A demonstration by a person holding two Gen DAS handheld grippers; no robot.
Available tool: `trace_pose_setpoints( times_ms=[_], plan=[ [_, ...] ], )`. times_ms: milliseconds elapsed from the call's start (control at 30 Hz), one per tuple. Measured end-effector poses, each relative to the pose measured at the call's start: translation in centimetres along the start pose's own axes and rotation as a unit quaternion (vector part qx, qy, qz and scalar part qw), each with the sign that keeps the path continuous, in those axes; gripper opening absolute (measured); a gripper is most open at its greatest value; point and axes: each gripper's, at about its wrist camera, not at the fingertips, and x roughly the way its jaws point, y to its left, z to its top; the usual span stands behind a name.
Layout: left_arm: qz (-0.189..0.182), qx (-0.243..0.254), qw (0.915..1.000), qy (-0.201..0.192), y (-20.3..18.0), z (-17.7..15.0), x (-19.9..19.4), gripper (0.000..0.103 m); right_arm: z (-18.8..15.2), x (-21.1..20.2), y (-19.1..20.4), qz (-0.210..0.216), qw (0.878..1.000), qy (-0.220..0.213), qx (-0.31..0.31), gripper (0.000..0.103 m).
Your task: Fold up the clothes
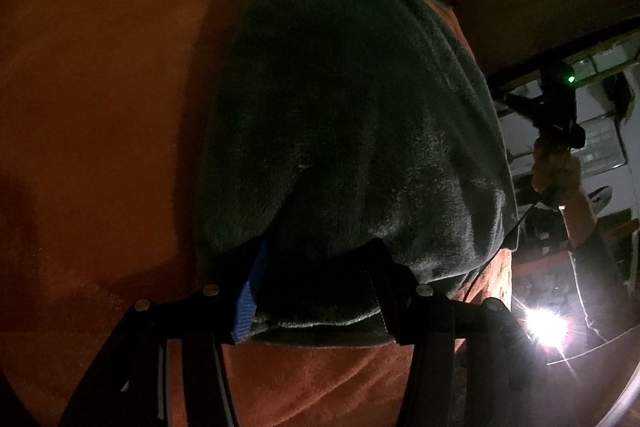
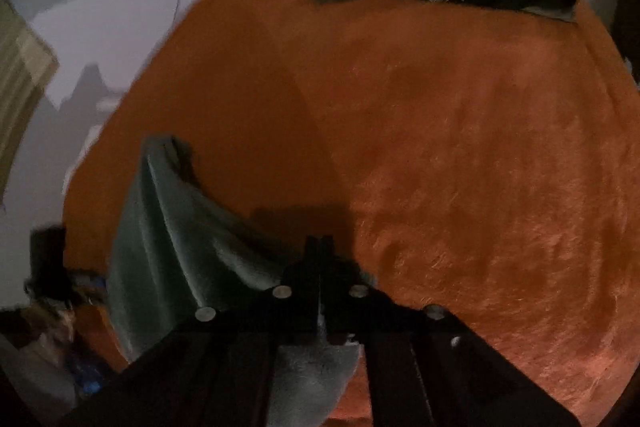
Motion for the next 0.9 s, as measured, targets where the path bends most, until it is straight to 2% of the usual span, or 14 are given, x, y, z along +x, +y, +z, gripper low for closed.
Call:
trace_pose_setpoints(
  times_ms=[33, 67, 133, 200, 233, 267, 300, 467, 567, 633, 700, 800, 867, 900],
  plan=[
    [-0.001, -0.001, 1.0000, 0.000, -0.2, 0.1, 0.2, 0.052, 0.3, 0.6, -0.1, 0.028, 0.999, 0.022, -0.003, 0.023],
    [-0.001, -0.001, 1.0000, 0.001, -0.5, 0.2, 0.5, 0.052, -0.1, 1.0, 0.0, 0.046, 0.998, 0.030, -0.010, 0.050],
    [-0.001, -0.002, 1.0000, 0.001, 0.3, -0.1, 0.2, 0.052, -0.6, 1.4, 0.3, 0.065, 0.997, 0.033, -0.020, 0.061],
    [-0.001, -0.003, 1.0000, 0.001, 1.1, -0.3, -0.1, 0.053, -0.9, 1.7, 0.0, 0.079, 0.996, 0.030, -0.010, 0.061],
    [-0.001, -0.004, 1.0000, 0.001, 1.5, -0.4, -0.3, 0.053, -1.1, 1.6, -0.1, 0.075, 0.997, 0.024, -0.006, 0.049],
    [-0.001, -0.003, 1.0000, 0.002, 1.1, -0.4, 0.0, 0.053, -1.3, 2.1, -0.5, 0.059, 0.998, 0.018, -0.005, 0.006],
    [-0.001, -0.003, 1.0000, 0.002, 0.6, -0.4, 0.2, 0.053, -1.5, 2.7, -0.9, 0.041, 0.999, 0.013, -0.004, 0.005],
    [-0.002, -0.003, 1.0000, 0.003, -1.7, -0.2, 1.6, 0.053, -0.8, -1.7, -0.7, -0.002, 0.992, -0.127, 0.029, 0.003],
    [-0.002, -0.003, 1.0000, 0.004, -3.1, -0.1, 2.4, 0.053, -0.6, -0.2, -0.5, -0.020, 0.994, -0.106, 0.006, 0.003],
    [-0.002, -0.003, 1.0000, 0.004, -4.1, 0.0, 3.0, 0.053, -0.6, 2.1, -0.4, -0.014, 0.997, -0.071, -0.015, 0.003],
    [-0.002, -0.003, 1.0000, 0.005, -5.0, 0.1, 3.6, 0.053, -1.0, 3.2, -1.0, 0.003, 0.998, -0.055, 0.001, 0.004],
    [-0.005, -0.001, 1.0000, -0.001, -2.9, 0.9, -1.5, 0.053, -1.5, 3.2, -2.5, 0.029, 0.997, -0.046, 0.055, 0.012],
    [-0.006, -0.001, 1.0000, -0.005, -1.5, 1.5, -5.0, 0.053, -1.8, 2.1, -3.4, 0.031, 0.994, -0.057, 0.086, 0.032],
    [-0.008, 0.009, 0.9998, -0.015, 0.4, 2.1, -8.5, 0.053, -1.8, 1.4, -3.5, 0.021, 0.993, -0.065, 0.096, 0.036]
  ],
)
